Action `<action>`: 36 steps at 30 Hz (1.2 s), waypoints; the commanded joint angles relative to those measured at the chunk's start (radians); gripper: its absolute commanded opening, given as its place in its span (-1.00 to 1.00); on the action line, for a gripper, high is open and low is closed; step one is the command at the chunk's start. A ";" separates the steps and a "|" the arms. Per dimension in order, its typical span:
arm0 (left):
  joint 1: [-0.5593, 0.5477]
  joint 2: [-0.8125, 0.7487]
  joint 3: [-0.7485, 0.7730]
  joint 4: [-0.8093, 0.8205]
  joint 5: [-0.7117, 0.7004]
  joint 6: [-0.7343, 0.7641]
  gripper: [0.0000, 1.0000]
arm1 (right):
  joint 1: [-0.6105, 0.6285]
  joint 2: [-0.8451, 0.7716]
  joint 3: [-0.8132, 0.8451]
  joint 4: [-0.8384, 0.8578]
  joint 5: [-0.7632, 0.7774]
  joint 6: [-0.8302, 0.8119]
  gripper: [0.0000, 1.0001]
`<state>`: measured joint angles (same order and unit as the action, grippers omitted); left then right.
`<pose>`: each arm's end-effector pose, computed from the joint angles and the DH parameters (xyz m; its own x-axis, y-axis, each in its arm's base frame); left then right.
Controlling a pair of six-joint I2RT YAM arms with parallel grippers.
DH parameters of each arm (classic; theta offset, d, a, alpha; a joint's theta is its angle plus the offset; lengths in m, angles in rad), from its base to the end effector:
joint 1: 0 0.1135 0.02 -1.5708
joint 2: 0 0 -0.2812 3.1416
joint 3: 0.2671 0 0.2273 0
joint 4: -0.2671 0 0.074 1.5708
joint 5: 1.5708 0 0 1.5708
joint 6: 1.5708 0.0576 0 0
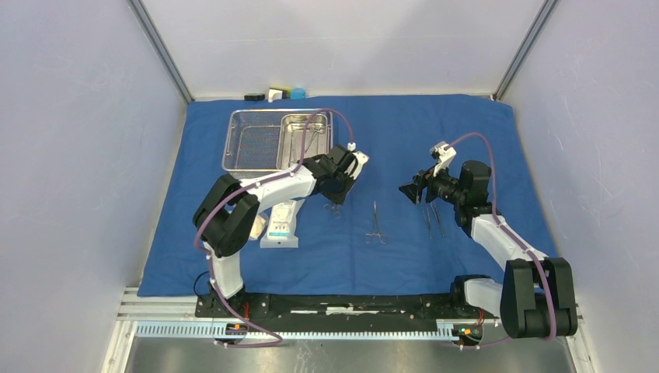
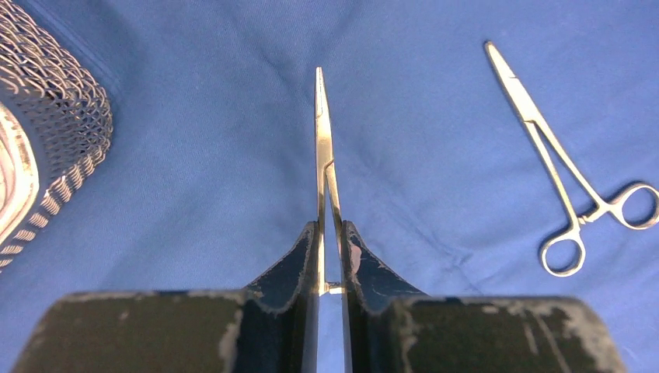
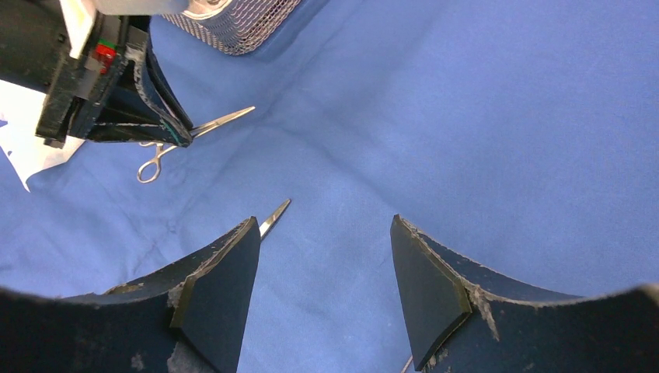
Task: Open and lay out the surgical kit
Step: Place the medical item in the surgical kit.
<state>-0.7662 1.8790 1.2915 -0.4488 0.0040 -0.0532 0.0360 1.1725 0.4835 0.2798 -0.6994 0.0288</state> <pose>0.2795 -0.2693 0.1966 -0.6561 0.5576 -0.5085 0.6609 0.7498 -0.0305 0.2252 0.0452 0.2326 -0.4152 0.0071 -0.9097 -0.6061 0.7436 0.2825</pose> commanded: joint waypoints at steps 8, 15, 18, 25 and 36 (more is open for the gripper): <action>-0.018 -0.073 -0.032 -0.007 0.061 -0.077 -0.87 | -0.007 -0.009 -0.002 0.026 0.001 -0.011 0.39; -0.021 -0.120 -0.024 -0.036 0.074 -0.234 -0.93 | -0.010 -0.032 -0.005 0.011 0.032 -0.041 0.39; -0.029 -0.126 -0.036 -0.054 0.102 -0.317 -0.90 | -0.012 -0.035 -0.006 0.009 0.044 -0.050 0.39; -0.074 -0.165 -0.105 -0.031 0.097 -0.501 -0.95 | -0.015 -0.045 -0.006 -0.008 0.071 -0.074 0.40; -0.145 -0.151 -0.118 -0.031 0.044 -0.713 -0.95 | -0.024 -0.075 -0.018 -0.021 0.119 -0.116 0.40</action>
<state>-0.8959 1.7512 1.1633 -0.4942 0.0803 -0.6235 0.0200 1.1286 0.4755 0.2504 -0.6102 -0.0551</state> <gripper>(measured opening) 0.174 0.698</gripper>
